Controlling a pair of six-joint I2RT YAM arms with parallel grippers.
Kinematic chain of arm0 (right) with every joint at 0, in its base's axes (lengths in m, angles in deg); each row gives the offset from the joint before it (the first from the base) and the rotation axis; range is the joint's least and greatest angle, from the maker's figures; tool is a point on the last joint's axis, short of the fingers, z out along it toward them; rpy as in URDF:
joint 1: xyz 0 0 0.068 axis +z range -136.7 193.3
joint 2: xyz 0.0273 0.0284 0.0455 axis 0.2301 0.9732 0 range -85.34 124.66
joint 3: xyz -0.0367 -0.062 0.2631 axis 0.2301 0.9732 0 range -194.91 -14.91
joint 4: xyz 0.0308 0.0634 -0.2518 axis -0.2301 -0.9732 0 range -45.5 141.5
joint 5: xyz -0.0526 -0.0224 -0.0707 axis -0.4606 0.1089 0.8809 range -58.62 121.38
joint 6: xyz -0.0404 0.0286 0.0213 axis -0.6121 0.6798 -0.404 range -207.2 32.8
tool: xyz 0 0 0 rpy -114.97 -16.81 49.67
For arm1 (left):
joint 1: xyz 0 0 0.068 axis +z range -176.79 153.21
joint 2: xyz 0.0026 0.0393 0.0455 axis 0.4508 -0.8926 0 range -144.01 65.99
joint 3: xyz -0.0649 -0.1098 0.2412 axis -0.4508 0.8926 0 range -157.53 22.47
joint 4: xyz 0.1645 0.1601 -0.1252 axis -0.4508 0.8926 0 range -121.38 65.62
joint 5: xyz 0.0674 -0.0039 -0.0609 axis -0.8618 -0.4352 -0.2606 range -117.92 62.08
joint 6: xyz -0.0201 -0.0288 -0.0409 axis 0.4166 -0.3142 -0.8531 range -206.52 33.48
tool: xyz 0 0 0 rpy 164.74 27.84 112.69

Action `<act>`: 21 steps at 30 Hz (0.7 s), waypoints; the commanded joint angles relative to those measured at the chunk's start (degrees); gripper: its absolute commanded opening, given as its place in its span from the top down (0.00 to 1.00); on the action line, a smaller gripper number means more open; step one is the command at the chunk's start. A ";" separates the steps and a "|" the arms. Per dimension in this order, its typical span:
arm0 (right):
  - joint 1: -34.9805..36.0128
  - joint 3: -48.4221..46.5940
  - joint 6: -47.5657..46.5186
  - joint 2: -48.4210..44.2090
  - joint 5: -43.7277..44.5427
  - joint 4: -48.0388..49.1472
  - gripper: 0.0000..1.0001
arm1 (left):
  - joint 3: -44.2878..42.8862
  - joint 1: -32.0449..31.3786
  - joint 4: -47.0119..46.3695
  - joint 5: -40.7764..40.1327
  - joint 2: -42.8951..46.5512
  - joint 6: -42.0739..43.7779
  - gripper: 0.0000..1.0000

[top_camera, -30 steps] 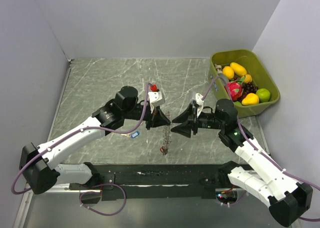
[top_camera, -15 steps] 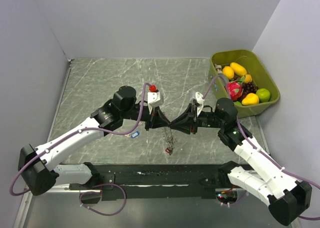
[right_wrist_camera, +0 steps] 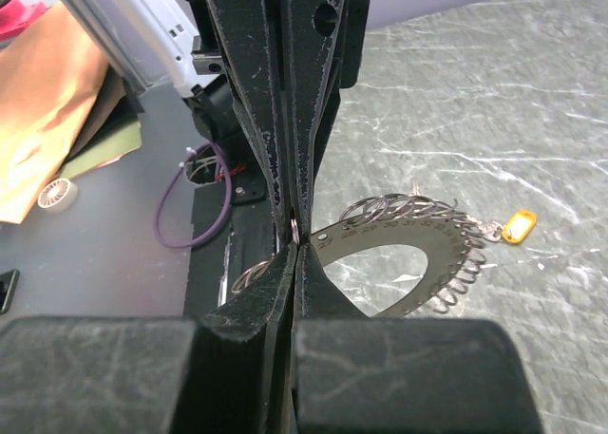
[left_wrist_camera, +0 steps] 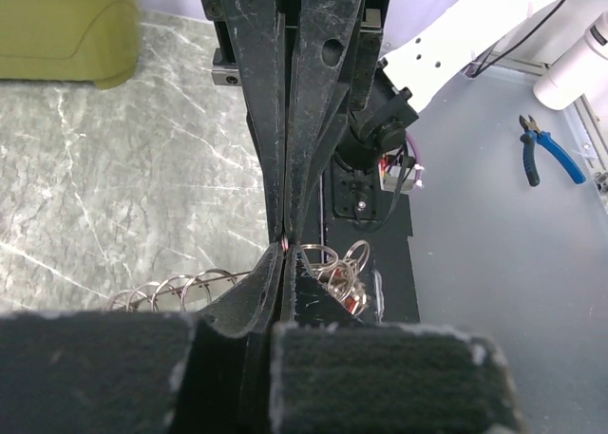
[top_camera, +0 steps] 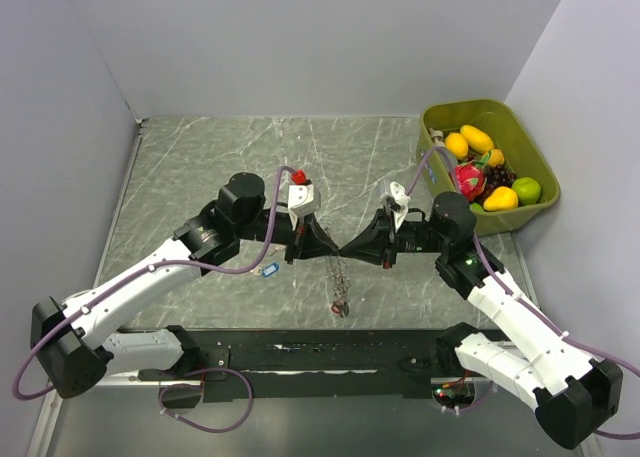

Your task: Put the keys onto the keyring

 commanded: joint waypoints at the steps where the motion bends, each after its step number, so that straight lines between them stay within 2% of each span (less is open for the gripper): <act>1: 0.45 -2.52 1.27 -1.15 -3.27 3.36 1.00 | -0.09 -0.54 -6.22 1.93 1.94 -0.21 0.99; 4: 0.45 -2.44 2.06 -1.33 -3.62 4.50 1.00 | 0.09 -0.45 -6.83 -0.26 2.12 -0.56 0.96; 7: 0.45 -2.00 3.29 -1.42 -3.36 5.82 1.00 | 0.70 -0.45 -9.29 -4.13 3.17 -2.05 0.85; 8: 0.45 -1.56 3.64 -1.33 -3.27 6.43 1.00 | 1.23 -0.45 -9.99 -6.49 3.61 -2.58 0.78; 10: 0.36 -0.94 5.49 -1.33 -2.74 8.88 1.00 | 1.93 -0.45 -12.62 -8.44 4.84 -4.25 0.76; 11: 0.36 -0.42 6.10 -1.33 -2.48 9.68 1.00 | 2.63 -0.45 -13.59 -9.14 5.28 -4.77 0.70; 13: 0.36 -0.24 6.81 -1.07 -1.95 9.95 1.00 | 3.08 -0.45 -15.17 -11.25 6.07 -5.92 0.65; 14: 0.45 0.02 7.07 -1.07 -1.86 10.74 1.00 | 3.51 -0.45 -15.44 -11.95 6.25 -6.18 0.59; 18: 0.45 0.38 7.08 -1.51 -1.07 11.01 1.00 | 5.01 -0.19 -17.02 -14.68 7.83 -8.20 0.53; 21: 0.45 0.55 6.90 -2.03 0.06 11.10 1.00 | 7.38 1.12 -20.53 -13.03 9.32 -10.48 0.51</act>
